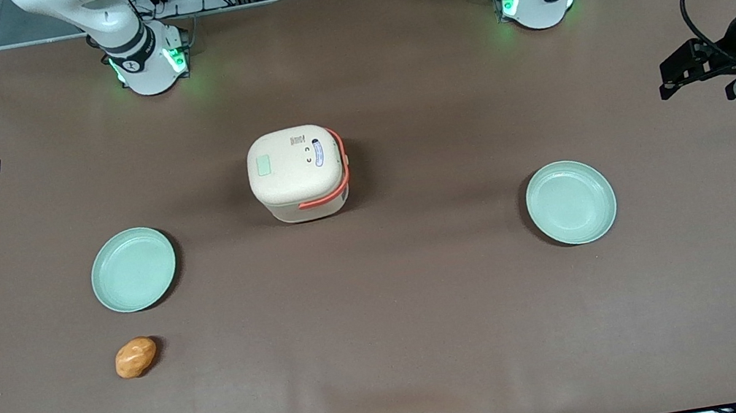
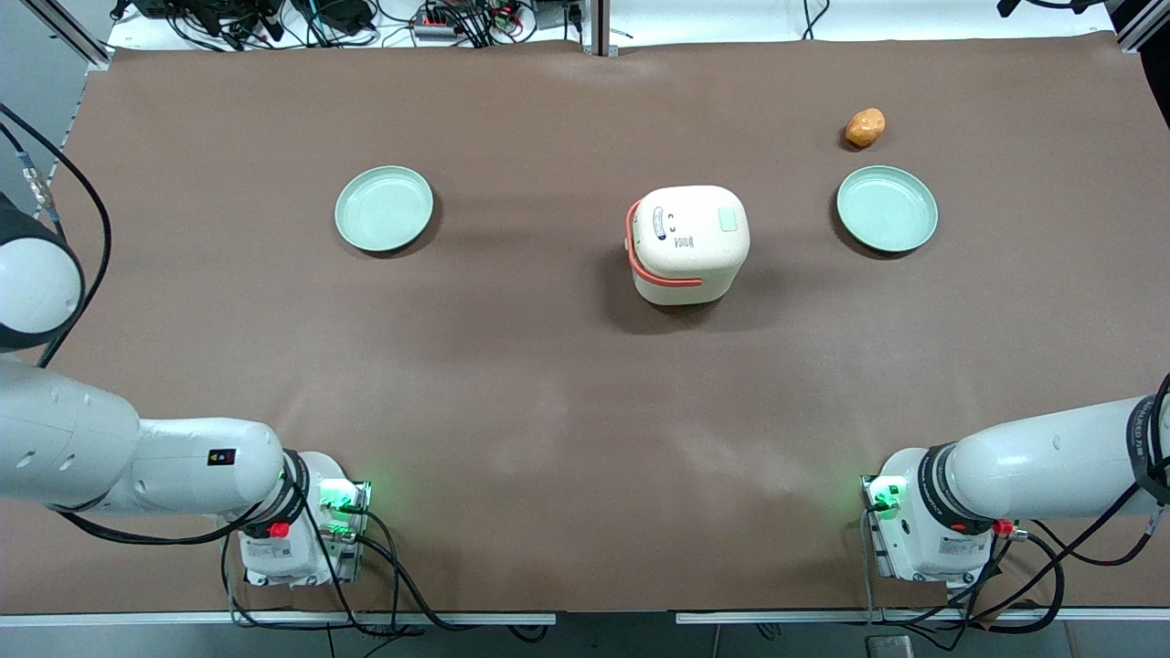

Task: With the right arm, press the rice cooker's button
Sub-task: 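Move the right gripper over the rice cooker's pale green button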

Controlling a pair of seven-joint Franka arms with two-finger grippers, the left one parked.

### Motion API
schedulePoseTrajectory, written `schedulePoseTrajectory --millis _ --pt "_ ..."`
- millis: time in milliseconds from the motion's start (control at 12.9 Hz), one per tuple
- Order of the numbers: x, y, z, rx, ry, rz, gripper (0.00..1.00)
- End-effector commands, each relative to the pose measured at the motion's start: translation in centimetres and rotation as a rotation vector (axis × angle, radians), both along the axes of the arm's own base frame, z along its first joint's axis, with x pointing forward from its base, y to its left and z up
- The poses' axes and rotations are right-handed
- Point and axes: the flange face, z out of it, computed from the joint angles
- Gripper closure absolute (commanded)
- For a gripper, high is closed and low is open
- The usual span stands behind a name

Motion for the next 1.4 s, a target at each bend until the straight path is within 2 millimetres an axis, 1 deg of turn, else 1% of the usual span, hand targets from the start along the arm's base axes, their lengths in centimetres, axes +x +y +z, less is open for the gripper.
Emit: schedulePoseTrajectory --millis 0,233,620,698,853,930,1085,1163,1240,1318 --pt "-0.6 0.6 0.9 0.007 0.007 0.014 0.0" --pt "-0.4 1.0 1.1 0.008 -0.005 0.022 0.0" --pt "-0.5 0.7 1.1 0.016 0.002 0.016 0.0" --pt "-0.6 0.9 1.2 0.016 0.002 0.019 0.0" --pt "-0.7 2.4 1.3 0.039 -0.001 0.041 0.0" --pt "-0.6 2.8 1.2 0.041 0.001 0.045 0.0" --pt "-0.9 5.6 1.2 0.037 0.008 0.012 0.34" --pt "-1.0 7.1 1.0 0.033 0.014 0.013 0.57" --pt "-1.2 9.2 0.6 0.027 0.02 0.05 0.78" --pt "-1.8 11.7 -0.1 0.02 0.039 0.082 0.96"
